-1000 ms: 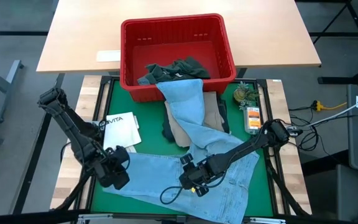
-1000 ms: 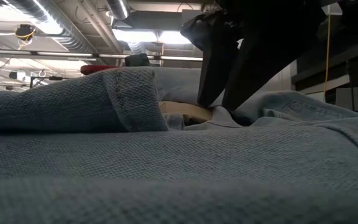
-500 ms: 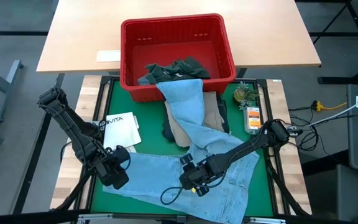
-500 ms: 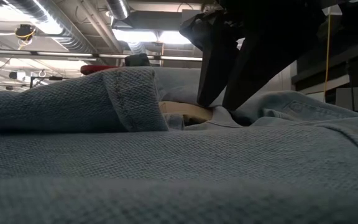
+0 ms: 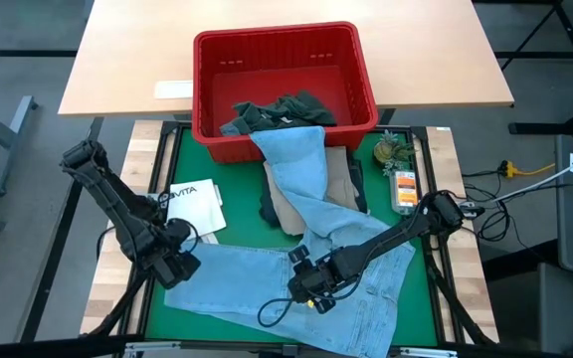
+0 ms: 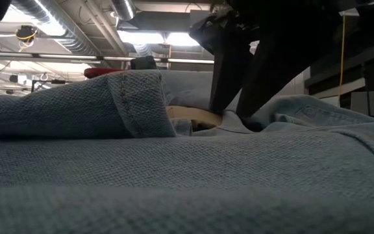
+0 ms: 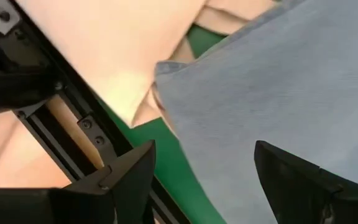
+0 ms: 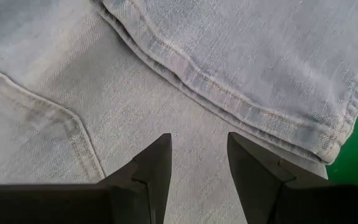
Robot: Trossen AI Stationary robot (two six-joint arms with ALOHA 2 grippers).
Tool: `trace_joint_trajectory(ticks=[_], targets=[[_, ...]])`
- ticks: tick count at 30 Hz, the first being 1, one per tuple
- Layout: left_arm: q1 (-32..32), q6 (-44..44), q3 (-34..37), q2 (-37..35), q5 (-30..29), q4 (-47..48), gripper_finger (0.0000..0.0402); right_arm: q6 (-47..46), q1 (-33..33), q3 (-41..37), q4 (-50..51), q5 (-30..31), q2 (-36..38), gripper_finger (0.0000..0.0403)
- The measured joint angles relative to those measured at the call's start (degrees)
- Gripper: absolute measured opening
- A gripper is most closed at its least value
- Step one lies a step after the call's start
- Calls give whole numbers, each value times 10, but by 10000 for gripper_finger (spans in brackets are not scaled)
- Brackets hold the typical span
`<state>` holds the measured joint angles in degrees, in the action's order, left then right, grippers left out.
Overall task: Fold laundry
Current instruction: Remove the blue pants from the laundry bin
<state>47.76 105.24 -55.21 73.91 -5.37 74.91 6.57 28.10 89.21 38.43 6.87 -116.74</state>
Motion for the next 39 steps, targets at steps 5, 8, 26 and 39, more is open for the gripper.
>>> trace_joint_trajectory(ticks=[5,8,26,39], targets=[[15,31,44,0,5,-16,267,0,0,0,9,0,0,156],[22,52,66,0,5,-26,267,0,0,0,9,0,0,156],[75,89,206,0,4,-271,267,0,0,0,9,0,0,156],[81,90,224,0,9,-353,228,0,0,0,9,0,0,156]])
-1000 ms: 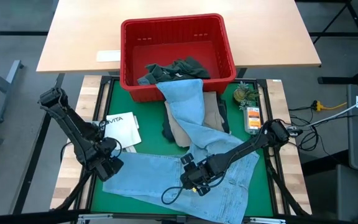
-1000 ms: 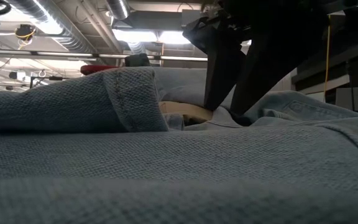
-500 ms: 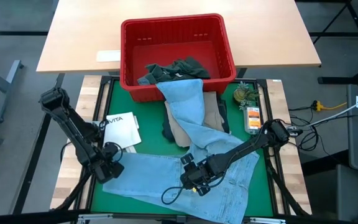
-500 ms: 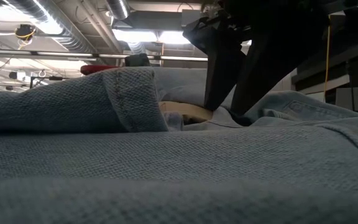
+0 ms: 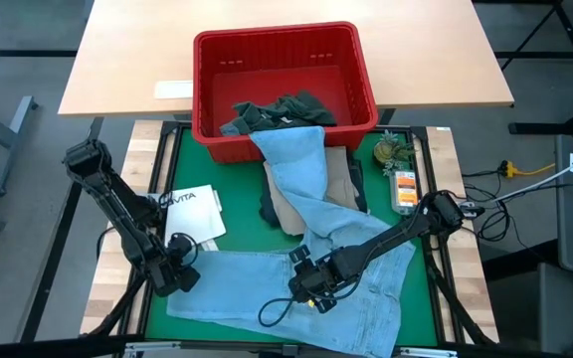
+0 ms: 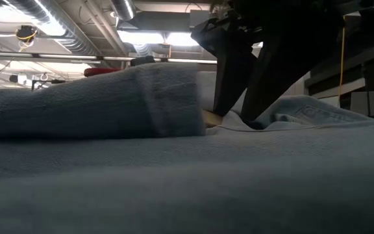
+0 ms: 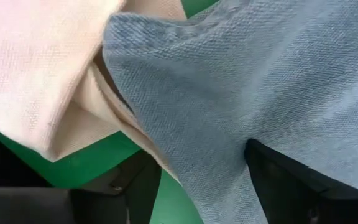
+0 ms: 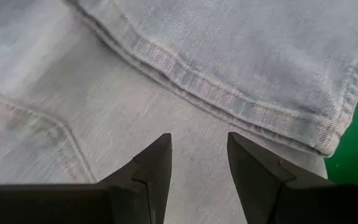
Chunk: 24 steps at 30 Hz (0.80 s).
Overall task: Fold laundry
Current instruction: Remove the blue pants from the laundry bin
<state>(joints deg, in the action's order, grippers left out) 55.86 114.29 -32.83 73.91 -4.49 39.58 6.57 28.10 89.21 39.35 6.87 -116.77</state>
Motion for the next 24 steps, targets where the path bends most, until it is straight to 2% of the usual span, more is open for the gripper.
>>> trace_joint_trajectory(ticks=[7,17,24], targets=[[0,8,0,0,0,-3,169,0,0,0,0,1,0,156],[-1,21,0,-35,-1,-16,15,0,0,0,5,0,0,156],[-1,52,0,-112,-30,-34,10,-2,1,-1,38,6,40,156]])
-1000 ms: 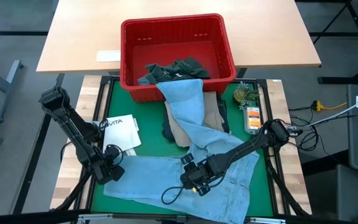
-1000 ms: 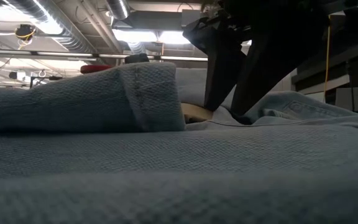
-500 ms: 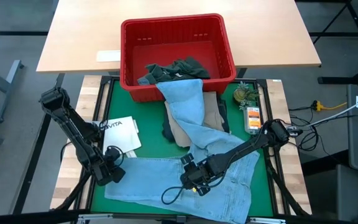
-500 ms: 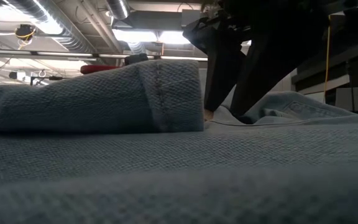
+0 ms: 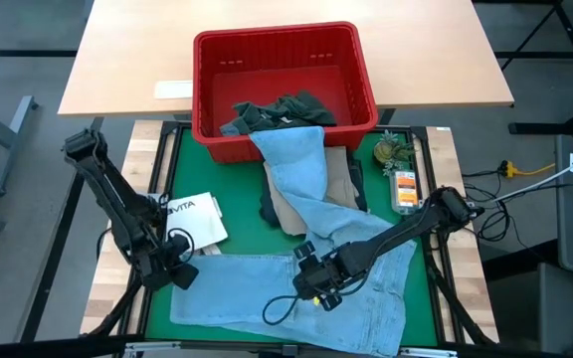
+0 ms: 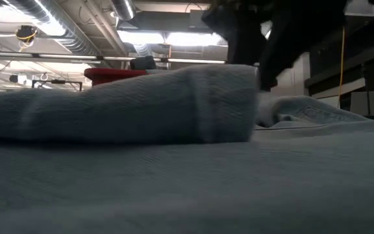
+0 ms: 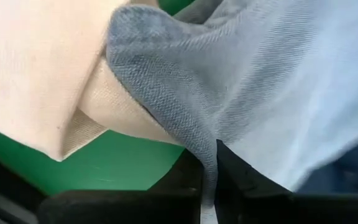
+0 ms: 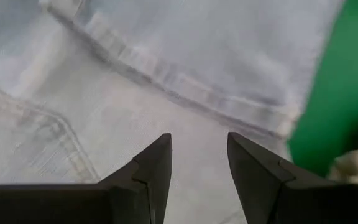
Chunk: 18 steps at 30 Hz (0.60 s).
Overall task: Fold laundry
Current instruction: Remove the blue pants from the laundry bin
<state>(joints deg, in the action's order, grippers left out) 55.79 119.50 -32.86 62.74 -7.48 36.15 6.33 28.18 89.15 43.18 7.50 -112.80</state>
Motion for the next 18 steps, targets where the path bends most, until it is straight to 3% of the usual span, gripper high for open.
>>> trace_joint_trajectory(ticks=[6,12,18], targets=[[0,-9,0,-56,-63,-51,7,0,0,0,12,6,30,156],[0,-81,0,-82,-125,-143,9,0,0,0,42,6,40,156],[0,-87,0,-83,-130,-141,9,-1,0,0,62,6,40,156]])
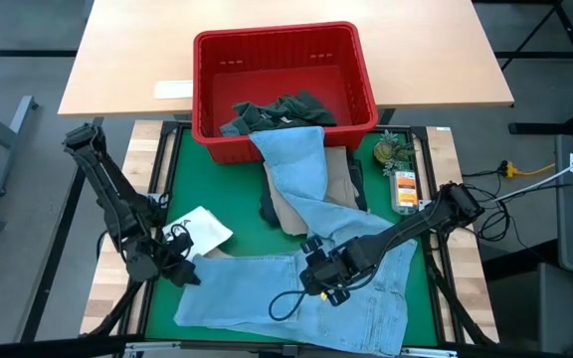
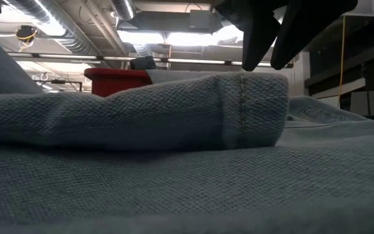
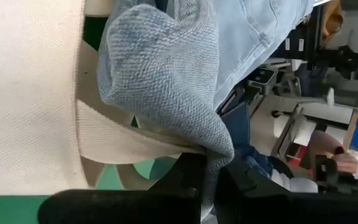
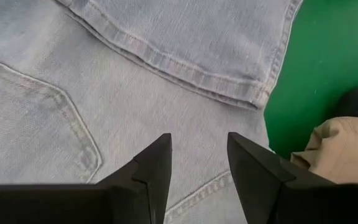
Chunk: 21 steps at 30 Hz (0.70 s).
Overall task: Fold laundry
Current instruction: Remove the blue pants from the laundry bin
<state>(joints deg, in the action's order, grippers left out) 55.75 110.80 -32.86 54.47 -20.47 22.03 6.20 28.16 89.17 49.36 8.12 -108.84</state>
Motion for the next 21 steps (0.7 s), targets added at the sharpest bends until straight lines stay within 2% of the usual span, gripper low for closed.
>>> trace_joint_trajectory(ticks=[5,10,13,17,21], targets=[[-18,14,0,0,-23,-10,10,2,0,0,-4,11,0,156],[-58,-24,0,0,-49,-29,10,13,-1,0,-69,79,0,156],[-78,-33,0,0,-49,-30,10,65,-1,0,-139,120,0,156],[-102,-34,0,0,-49,-38,10,147,-2,0,-236,124,-1,156],[-117,-54,0,1,-49,-76,10,182,-6,0,-298,123,-3,156]])
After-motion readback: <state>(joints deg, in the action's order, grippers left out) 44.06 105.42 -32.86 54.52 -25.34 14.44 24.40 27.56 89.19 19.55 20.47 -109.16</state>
